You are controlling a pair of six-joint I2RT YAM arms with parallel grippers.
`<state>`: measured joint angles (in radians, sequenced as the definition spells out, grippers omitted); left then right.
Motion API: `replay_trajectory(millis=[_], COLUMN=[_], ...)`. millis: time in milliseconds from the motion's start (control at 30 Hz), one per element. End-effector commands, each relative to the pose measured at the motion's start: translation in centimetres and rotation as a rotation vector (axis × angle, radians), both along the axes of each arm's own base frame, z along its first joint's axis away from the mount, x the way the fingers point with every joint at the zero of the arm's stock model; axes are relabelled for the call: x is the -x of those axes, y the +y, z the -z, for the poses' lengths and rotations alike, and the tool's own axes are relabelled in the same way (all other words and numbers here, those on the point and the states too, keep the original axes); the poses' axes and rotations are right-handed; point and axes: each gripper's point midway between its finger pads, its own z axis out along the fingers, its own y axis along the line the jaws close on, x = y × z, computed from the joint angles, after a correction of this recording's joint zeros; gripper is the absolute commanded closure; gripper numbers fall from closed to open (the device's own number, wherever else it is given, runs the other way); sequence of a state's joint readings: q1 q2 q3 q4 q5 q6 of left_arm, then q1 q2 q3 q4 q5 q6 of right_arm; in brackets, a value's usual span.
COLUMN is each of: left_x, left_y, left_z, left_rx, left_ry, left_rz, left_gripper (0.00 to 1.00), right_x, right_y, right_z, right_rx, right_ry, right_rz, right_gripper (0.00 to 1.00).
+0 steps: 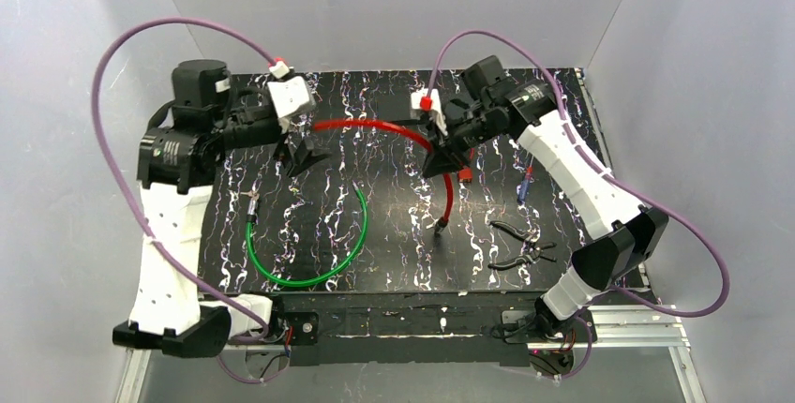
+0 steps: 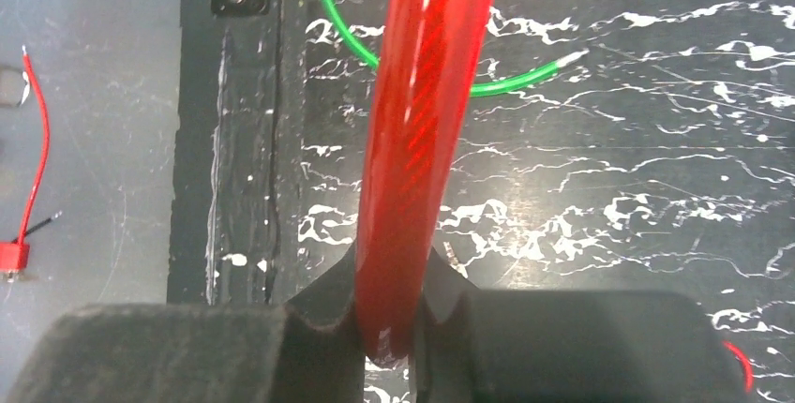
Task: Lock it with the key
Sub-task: Pick up the lock from the center of the board.
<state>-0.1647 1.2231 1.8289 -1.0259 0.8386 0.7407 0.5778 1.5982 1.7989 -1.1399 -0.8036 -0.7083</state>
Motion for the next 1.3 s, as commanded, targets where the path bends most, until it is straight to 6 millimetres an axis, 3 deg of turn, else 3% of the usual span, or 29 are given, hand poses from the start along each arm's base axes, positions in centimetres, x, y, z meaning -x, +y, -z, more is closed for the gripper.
replay_trajectory(millis=[0, 233, 333, 433, 533, 700, 767, 800, 867, 933, 1067, 1167, 1267], left_x=[-1.2, 0.8, 1.5, 1.9, 2.7, 3.7, 3.1, 2.7, 2.2, 1.9, 1.2, 0.6, 0.4], left_y=[-1.1, -4.3, -4.9, -5.1, -5.4, -6.2, -6.5, -6.6, -6.8, -6.9, -6.8, -6.5, -6.5], left_z=[1.2, 4.9, 6.0, 7.3, 7.9, 6.3, 5.2, 4.6, 3.1, 1.7, -0.5, -1.3, -1.5], left_rx=[-0.069, -0.131, -0.136, -0.154, -0.145, -0.045, 0.011, 0.040, 0.098, 0.151, 0.228, 0.254, 0.266], left_ry=[-0.016, 0.075, 0.125, 0.165, 0.204, 0.302, 0.353, 0.373, 0.395, 0.399, 0.385, 0.381, 0.383], left_rz=[0.057, 0.191, 0.210, 0.217, 0.232, 0.196, 0.118, 0.079, 0.017, -0.028, -0.099, -0.144, -0.160], left_gripper=[0.02, 0.02, 0.07, 0.25, 0.51, 0.99, 1.00, 1.00, 1.00, 1.00, 1.00, 1.00, 1.00], right_x=[1.3, 2.1, 2.3, 2.6, 2.4, 1.3, 0.4, -0.3, -1.7, -3.1, -6.2, -8.5, -9.6], right_y=[0.1, 1.4, 1.7, 1.7, 1.9, 2.5, 2.8, 2.8, 2.8, 2.4, 1.1, -0.5, -1.5], right_z=[-0.5, -1.1, -1.1, -1.4, -2.0, -2.8, -3.0, -3.2, -3.8, -4.3, -4.1, -2.5, 0.0], right_rx=[0.020, 0.007, 0.000, -0.012, -0.028, -0.069, -0.100, -0.120, -0.171, -0.217, -0.240, -0.222, -0.203], right_ry=[-0.084, -0.104, -0.107, -0.122, -0.152, -0.199, -0.204, -0.205, -0.207, -0.204, -0.205, -0.215, -0.222], right_rz=[-0.058, -0.089, -0.099, -0.111, -0.111, -0.067, -0.013, 0.023, 0.102, 0.171, 0.323, 0.454, 0.529], right_gripper=[0.99, 0.99, 0.99, 0.99, 0.99, 0.99, 0.89, 0.77, 0.41, 0.22, 0.16, 0.16, 0.17])
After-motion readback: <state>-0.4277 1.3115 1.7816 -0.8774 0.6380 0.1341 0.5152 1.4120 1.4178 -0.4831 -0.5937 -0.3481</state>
